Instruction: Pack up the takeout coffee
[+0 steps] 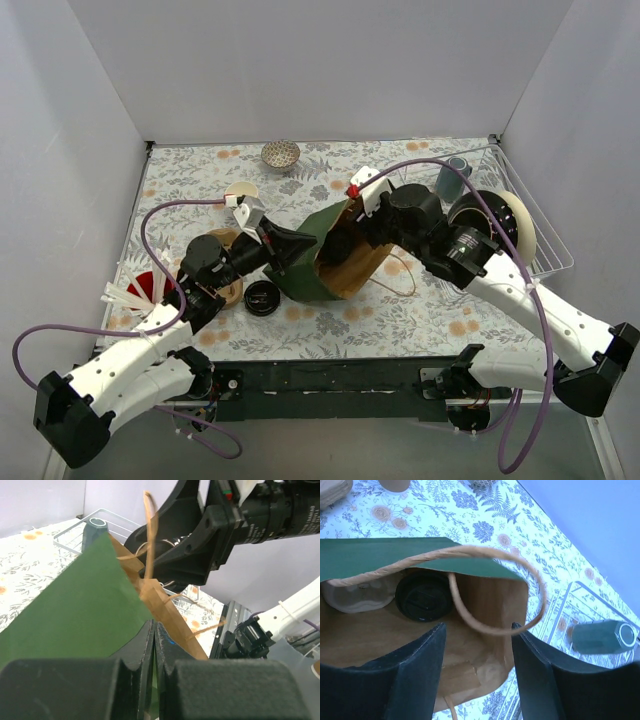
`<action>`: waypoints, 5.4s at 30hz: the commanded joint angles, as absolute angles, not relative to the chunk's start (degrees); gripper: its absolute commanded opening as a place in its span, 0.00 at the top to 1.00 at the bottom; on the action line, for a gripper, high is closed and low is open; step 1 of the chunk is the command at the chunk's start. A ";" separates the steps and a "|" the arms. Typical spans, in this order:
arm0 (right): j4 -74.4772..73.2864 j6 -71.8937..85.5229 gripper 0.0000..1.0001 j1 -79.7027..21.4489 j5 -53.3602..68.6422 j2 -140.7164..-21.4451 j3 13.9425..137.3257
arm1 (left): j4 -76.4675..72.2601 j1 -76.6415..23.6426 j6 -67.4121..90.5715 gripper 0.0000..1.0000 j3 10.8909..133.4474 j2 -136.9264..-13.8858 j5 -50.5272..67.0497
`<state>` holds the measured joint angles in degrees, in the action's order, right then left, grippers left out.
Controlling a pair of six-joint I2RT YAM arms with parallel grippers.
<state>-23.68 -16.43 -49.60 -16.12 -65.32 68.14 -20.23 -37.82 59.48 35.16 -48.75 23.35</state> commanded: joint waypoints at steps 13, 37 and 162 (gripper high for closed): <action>-32.61 -0.44 0.26 -45.26 -12.30 -67.94 78.49 | -18.73 -33.14 62.06 1.00 37.00 -48.78 23.55; -28.92 -1.05 0.29 -44.82 -8.44 -84.10 90.61 | 7.81 -33.22 38.85 0.37 57.57 -57.22 33.31; -38.06 12.83 0.28 -41.75 -3.87 -61.61 86.13 | 79.28 -22.77 86.67 0.14 76.65 -57.57 -51.59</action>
